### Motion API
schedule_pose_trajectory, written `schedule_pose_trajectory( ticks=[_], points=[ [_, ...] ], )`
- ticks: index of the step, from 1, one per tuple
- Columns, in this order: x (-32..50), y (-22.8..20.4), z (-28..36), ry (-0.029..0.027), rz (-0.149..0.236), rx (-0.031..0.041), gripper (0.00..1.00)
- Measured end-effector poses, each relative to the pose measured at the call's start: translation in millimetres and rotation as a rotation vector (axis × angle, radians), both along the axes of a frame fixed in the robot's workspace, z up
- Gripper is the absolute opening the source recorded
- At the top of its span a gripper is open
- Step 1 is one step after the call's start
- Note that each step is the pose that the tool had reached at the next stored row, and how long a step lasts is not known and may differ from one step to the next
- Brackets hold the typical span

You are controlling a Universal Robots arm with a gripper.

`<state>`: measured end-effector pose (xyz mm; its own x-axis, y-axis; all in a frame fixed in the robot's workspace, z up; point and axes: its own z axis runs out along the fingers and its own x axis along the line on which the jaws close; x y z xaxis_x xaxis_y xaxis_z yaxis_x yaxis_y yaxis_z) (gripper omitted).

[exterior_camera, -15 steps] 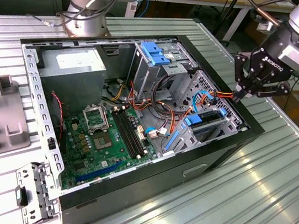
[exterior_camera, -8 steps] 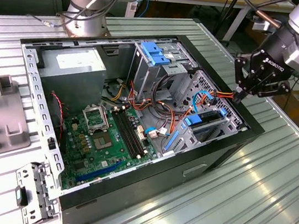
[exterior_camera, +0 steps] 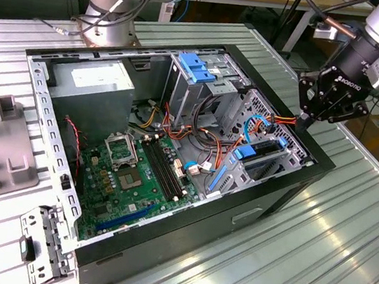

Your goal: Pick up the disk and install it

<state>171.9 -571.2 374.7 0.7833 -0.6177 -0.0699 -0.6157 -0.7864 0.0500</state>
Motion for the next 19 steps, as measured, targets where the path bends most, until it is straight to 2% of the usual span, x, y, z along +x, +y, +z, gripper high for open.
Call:
schedule_pose_trajectory(
  ticks=[10, 11, 17, 19],
  points=[
    [0.0, 0.0, -0.7, 0.0000, 0.198, 0.0000, 0.11],
    [0.0, 0.0, -0.7, 0.0000, 0.209, 0.0000, 0.11],
    [0.0, 0.0, -0.7, 0.0000, 0.210, 0.0000, 0.11],
    [0.0, 0.0, -0.7, 0.0000, 0.210, 0.0000, 0.24]
  ],
)
